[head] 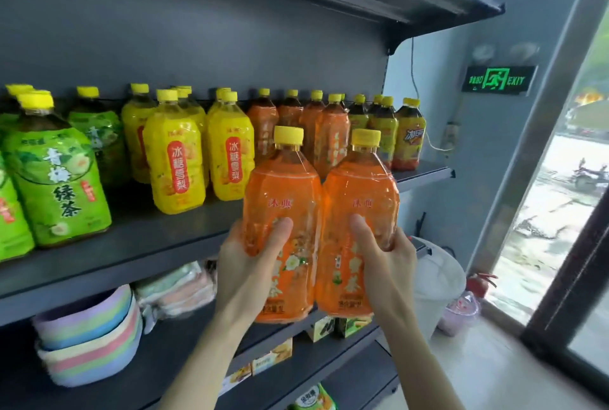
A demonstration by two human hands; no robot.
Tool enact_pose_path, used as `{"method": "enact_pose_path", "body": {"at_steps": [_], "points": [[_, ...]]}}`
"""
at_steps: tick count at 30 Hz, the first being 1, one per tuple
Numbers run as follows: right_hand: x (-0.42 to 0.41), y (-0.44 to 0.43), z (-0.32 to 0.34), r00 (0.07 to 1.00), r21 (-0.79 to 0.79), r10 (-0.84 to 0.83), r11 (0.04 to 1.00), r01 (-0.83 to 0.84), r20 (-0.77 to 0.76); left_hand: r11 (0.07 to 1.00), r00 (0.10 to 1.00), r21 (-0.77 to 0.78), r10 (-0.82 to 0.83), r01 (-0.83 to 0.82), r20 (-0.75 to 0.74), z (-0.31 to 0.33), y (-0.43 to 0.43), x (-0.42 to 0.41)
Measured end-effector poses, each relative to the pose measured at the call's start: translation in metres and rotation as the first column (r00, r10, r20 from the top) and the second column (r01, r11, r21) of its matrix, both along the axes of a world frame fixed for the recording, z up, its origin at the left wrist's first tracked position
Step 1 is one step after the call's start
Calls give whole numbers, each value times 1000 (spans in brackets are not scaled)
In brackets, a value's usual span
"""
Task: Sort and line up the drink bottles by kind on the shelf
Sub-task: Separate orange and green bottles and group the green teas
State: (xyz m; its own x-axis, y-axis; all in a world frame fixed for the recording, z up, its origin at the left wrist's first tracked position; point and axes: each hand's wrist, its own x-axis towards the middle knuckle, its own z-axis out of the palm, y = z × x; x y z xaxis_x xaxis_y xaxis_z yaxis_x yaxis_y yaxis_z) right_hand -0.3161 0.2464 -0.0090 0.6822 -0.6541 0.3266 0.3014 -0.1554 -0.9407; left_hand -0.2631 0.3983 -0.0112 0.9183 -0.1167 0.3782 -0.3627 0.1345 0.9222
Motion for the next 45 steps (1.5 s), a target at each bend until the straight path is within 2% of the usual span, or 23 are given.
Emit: {"method": "enact_pose_path", "body": {"at_steps": [7,17,25,29,36,39,42,45], "points": [[90,-89,18,1000,-63,11,998,-10,17,998,999,-49,44,-43,26,18,-89,91],[209,-178,27,993,-63,115,992,-113,31,970,970,-24,242,-242,25,27,-178,192],[287,-247,25,962,-117,272,957,-267,33,895,895,3,447,-447,3,24,-235,239],[313,-274,16,942,-86,333,941,-328,48,858,858,8,514,-514,19,16,-246,252],[345,-301,13,932,-120,361,928,-354,43,794,795,27,607,-607,6,16,-253,261],[356,-301,13,924,-154,382,915,-374,26,754,758,98,652,-649,3,12,-246,271],[366,-298,13,905,-167,425,892,-420,-6,657,681,233,732,-717,28,9,-236,280],[374,-297,14,895,-180,444,878,-443,-35,605,637,276,770,-747,35,14,-230,285]]}}
